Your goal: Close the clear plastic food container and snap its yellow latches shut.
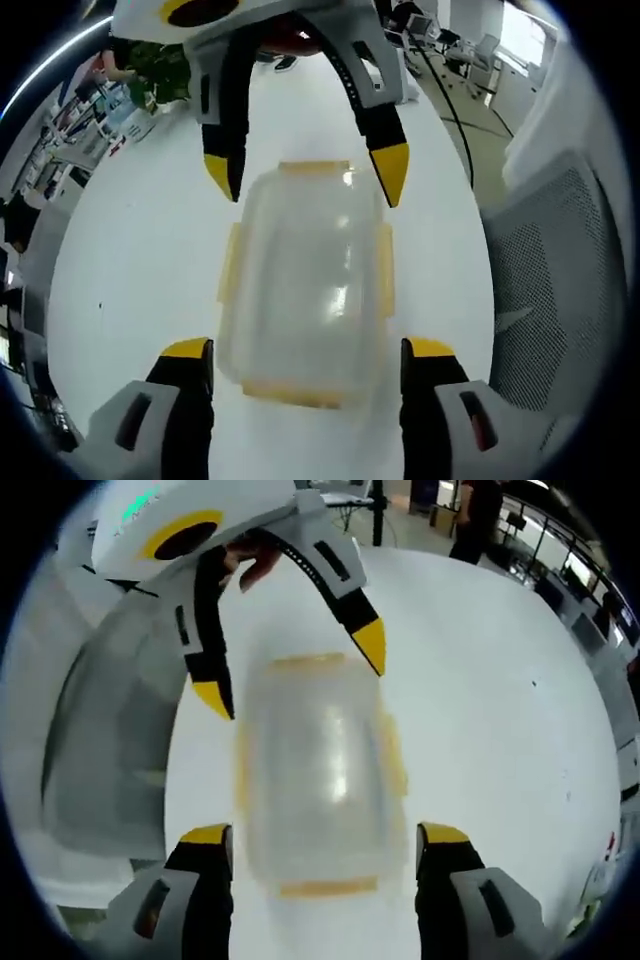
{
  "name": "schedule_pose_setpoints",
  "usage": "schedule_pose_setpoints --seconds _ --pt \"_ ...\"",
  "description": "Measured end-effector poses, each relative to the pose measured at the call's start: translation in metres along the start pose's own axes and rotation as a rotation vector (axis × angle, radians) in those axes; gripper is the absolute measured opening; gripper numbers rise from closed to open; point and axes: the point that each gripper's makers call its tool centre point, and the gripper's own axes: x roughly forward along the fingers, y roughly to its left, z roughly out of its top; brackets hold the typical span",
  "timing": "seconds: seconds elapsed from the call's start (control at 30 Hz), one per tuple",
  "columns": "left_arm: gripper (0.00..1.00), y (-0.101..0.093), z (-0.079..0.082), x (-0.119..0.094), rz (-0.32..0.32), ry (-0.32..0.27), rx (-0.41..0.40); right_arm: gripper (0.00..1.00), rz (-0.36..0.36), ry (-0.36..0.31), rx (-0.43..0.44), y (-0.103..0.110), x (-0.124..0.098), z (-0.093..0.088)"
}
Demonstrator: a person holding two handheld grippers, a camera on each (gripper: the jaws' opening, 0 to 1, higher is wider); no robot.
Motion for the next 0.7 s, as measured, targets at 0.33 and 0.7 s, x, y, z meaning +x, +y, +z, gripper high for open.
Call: schedule_pose_setpoints --seconds 0.33,0.7 --pt "0.80 0.003 -0.009 0.011 -0.005 0.046 0.036 0.81 -0.042 0.017 -0.034 -0.002 0.008 -0.009" --pt "0.83 0.003 -0.009 0.023 -0.010 0.071 0.068 0.82 -0.078 0.028 -0.047 -0.007 0.016 -0.012"
